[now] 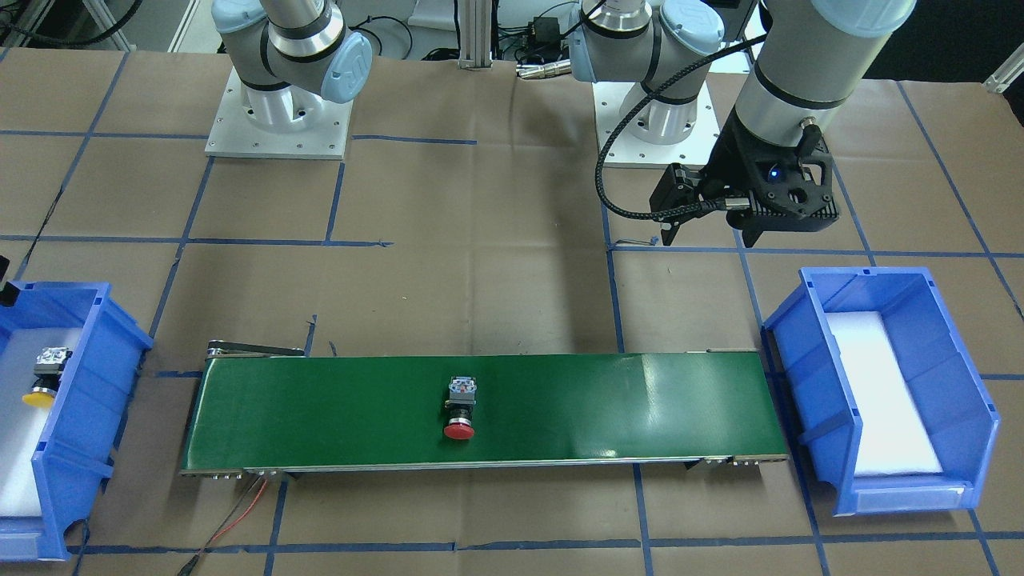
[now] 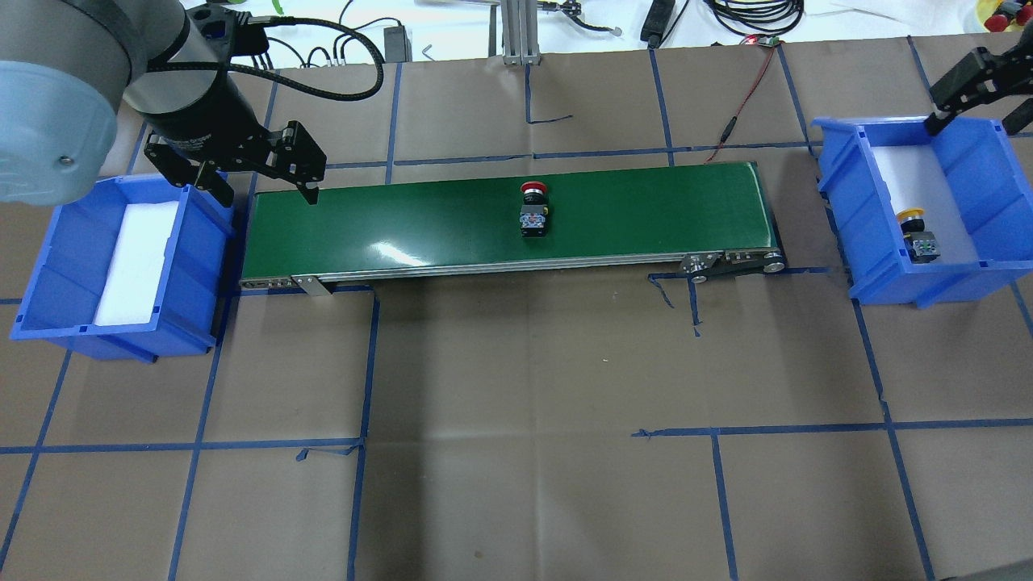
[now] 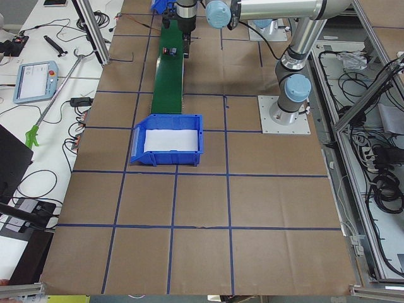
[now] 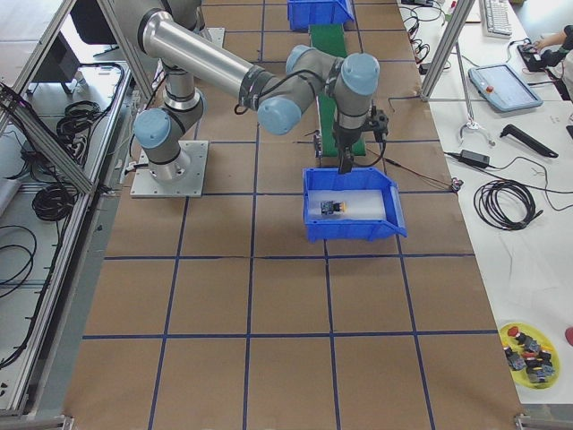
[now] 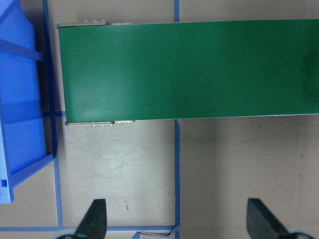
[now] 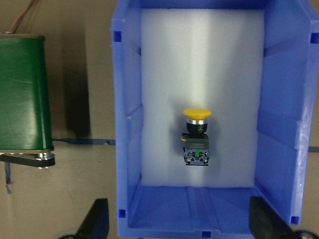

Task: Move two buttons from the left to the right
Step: 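Raise the right gripper and move it back over the belt's end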

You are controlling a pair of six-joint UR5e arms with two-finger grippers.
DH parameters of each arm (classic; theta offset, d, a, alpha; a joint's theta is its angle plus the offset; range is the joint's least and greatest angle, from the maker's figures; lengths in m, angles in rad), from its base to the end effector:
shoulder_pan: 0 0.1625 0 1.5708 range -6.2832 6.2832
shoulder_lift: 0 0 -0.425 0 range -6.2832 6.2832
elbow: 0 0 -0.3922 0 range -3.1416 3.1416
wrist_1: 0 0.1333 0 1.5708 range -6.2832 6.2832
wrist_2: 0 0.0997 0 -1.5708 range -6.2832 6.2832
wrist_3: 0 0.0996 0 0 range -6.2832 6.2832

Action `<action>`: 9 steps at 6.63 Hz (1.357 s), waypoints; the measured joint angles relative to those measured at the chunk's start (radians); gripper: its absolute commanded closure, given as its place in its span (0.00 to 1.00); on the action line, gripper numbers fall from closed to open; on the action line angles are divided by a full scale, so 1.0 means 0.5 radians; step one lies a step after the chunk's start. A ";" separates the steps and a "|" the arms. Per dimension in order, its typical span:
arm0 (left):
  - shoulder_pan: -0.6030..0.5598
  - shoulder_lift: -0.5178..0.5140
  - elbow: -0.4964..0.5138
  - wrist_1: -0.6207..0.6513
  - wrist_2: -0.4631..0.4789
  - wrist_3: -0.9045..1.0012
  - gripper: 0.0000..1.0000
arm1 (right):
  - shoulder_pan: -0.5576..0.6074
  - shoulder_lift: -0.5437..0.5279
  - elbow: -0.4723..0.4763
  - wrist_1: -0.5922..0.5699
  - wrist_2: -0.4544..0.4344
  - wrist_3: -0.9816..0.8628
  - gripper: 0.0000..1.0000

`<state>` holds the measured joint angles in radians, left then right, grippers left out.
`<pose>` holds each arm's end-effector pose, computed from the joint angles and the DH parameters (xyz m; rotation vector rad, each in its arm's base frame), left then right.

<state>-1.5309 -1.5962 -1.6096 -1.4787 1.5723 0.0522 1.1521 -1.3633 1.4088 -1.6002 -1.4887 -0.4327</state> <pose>-0.1129 -0.5095 0.4654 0.0193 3.1384 -0.0436 -0.1055 -0.5851 0.4597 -0.0204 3.0600 -0.0295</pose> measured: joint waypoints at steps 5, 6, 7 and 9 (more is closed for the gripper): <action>0.000 -0.001 0.001 0.000 0.000 0.000 0.00 | 0.574 -0.001 -0.043 -0.022 -0.360 0.712 0.01; -0.001 0.000 0.001 0.000 0.000 0.000 0.00 | 0.648 0.005 -0.035 -0.028 -0.432 0.854 0.01; -0.002 0.001 0.001 0.000 0.000 0.000 0.00 | 0.689 0.008 -0.016 -0.031 -0.455 0.935 0.01; -0.001 -0.001 0.001 0.000 0.000 0.000 0.00 | 0.714 0.009 0.025 -0.068 -0.449 0.978 0.01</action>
<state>-1.5315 -1.5965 -1.6092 -1.4788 1.5723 0.0522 1.5092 -1.3590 1.4215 -1.6339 -1.7131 0.0563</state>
